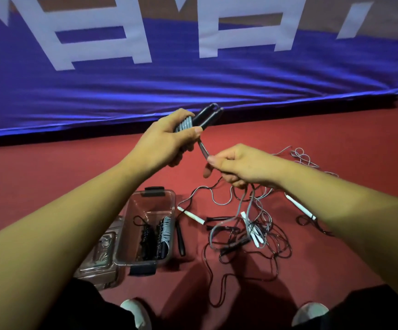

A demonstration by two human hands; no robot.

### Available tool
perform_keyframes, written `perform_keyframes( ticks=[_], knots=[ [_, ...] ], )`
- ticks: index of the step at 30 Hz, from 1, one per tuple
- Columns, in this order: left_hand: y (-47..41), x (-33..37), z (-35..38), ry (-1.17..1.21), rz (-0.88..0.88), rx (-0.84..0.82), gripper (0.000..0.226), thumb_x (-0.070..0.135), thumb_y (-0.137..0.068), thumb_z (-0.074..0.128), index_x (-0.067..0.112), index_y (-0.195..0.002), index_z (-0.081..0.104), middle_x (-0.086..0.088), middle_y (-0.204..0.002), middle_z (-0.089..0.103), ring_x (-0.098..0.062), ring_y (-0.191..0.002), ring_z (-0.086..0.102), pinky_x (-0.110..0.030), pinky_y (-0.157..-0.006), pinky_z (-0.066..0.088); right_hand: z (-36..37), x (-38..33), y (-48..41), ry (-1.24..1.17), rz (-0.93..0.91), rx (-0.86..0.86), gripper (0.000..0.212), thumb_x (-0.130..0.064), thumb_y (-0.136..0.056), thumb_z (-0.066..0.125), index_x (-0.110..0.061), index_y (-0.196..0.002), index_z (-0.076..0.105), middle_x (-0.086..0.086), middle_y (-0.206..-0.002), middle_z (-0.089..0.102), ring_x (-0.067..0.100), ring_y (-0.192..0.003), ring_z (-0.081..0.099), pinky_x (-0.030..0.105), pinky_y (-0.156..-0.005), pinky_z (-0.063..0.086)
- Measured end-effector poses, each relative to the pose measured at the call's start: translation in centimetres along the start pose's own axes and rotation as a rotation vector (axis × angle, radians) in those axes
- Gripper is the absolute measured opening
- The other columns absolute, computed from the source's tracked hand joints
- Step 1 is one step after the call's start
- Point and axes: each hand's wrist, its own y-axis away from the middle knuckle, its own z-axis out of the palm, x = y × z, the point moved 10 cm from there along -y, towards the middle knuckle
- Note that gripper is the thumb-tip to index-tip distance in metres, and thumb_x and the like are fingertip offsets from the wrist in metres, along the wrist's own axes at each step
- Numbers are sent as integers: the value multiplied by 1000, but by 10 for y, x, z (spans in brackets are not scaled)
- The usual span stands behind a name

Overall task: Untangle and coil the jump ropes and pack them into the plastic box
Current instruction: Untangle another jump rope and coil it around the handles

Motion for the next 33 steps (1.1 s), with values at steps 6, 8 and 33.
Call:
perform_keyframes(
  ticks=[6,8,33],
  knots=[
    [-5,-9,-25,-896,83,91,39,55,-88,60,40,-122,49,-1,-107,68,-33,-98,63,-41,-80,51,5,-57,5,588,-231,142,24,-29,-95,56,-11,-84,68,0,-60,57,7,-54,44,29,-59,38],
    [-5,-16,-16,-1047,64,30,43,55,-89,59,41,-128,48,-2,-121,65,-34,-110,61,-40,-83,48,12,-54,5,705,-221,118,24,-25,-92,58,-7,-77,63,8,-65,56,20,-61,47,35,-61,38],
    [18,-10,57,-457,146,-292,45,60,-80,64,32,-110,46,-7,-70,69,-26,-50,57,-39,-50,48,-60,-28,6,458,-203,307,16,-21,-94,60,-18,-94,75,0,-75,71,8,-68,60,27,-63,46]
  ],
)
